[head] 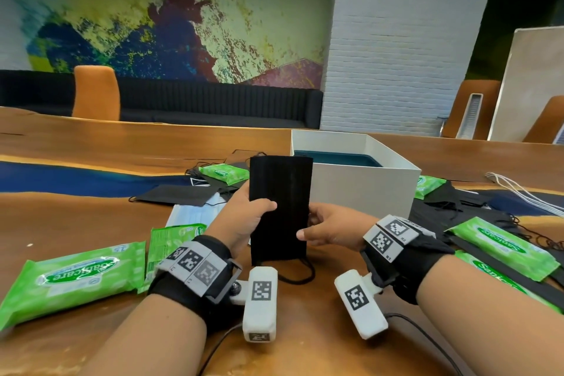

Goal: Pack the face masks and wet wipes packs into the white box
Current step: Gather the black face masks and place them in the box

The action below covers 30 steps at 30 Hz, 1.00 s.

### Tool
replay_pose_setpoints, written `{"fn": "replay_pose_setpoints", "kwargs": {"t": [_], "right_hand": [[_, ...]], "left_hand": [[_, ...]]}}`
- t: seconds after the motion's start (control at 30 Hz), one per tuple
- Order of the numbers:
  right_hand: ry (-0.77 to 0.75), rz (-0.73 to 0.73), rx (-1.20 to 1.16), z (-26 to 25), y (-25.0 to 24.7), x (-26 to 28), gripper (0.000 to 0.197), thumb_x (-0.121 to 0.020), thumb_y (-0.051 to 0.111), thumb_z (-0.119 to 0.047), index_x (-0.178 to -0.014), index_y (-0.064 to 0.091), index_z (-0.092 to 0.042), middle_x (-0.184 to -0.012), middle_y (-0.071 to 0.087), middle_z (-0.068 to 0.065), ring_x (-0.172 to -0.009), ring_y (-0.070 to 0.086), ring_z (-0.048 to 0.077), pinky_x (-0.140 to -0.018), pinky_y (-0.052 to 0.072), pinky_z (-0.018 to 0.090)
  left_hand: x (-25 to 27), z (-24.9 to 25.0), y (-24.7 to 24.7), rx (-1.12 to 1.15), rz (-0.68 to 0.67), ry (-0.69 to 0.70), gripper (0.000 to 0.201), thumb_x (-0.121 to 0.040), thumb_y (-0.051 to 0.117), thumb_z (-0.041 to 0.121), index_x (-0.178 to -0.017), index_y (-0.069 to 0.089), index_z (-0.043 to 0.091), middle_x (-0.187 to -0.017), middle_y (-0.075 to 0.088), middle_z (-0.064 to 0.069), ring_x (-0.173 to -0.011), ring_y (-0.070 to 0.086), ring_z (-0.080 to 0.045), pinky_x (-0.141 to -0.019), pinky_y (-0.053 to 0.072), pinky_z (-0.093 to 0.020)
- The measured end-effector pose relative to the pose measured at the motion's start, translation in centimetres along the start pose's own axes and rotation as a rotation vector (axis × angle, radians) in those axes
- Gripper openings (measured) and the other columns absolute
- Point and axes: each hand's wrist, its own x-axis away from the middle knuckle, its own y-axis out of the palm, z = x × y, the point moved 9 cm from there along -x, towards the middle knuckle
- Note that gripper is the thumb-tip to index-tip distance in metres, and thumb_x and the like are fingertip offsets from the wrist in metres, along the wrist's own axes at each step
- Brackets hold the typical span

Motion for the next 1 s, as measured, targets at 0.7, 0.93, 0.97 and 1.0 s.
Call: {"fn": "replay_pose_setpoints", "kwargs": {"t": [0.7, 0.93, 0.97, 1.0], "right_hand": [[-0.341, 0.469, -0.45, -1.9, -6.1, -0.4, 0.017, -0.1, 0.041, -0.023, -0.105, 0.057, -0.028, -0.107, 0.066, -0.002, -0.1, 0.063, 0.013, -0.075, 0.055, 0.021], [-0.372, 0.504, -0.53, -0.8, -7.5, 1.1, 0.015, -0.099, 0.043, -0.025, -0.104, 0.057, -0.03, -0.107, 0.068, -0.002, -0.101, 0.064, 0.016, -0.084, 0.056, 0.036], [-0.376, 0.51, -0.53, -0.8, -7.6, 1.2, 0.015, -0.099, 0.043, -0.025, -0.104, 0.056, -0.03, -0.107, 0.067, -0.003, -0.101, 0.064, 0.016, -0.082, 0.057, 0.035], [-0.382, 0.512, -0.529, -0.8, -7.7, 1.3, 0.015, -0.099, 0.043, -0.025, -0.104, 0.056, -0.03, -0.106, 0.067, -0.003, -0.1, 0.064, 0.016, -0.08, 0.057, 0.033]], "left_hand": [[-4.6, 2.8, -11.7, -0.481, 0.312, -0.376, 0.044, -0.098, 0.05, 0.029, -0.138, 0.04, 0.012, -0.14, 0.045, -0.011, -0.13, 0.042, -0.026, -0.106, 0.034, -0.044], [-6.9, 0.6, -9.8, -1.454, 0.072, -0.571, 0.05, -0.098, 0.046, 0.036, -0.14, 0.042, 0.009, -0.143, 0.046, -0.008, -0.13, 0.046, -0.024, -0.095, 0.039, -0.029], [-6.9, 0.5, -9.5, -1.51, 0.055, -0.6, 0.051, -0.099, 0.046, 0.035, -0.142, 0.04, 0.01, -0.145, 0.044, -0.008, -0.13, 0.045, -0.023, -0.096, 0.039, -0.029], [-7.1, -0.1, -9.9, -1.552, 0.034, -0.633, 0.052, -0.099, 0.046, 0.034, -0.143, 0.038, 0.009, -0.144, 0.044, -0.009, -0.13, 0.045, -0.023, -0.098, 0.039, -0.03]]}}
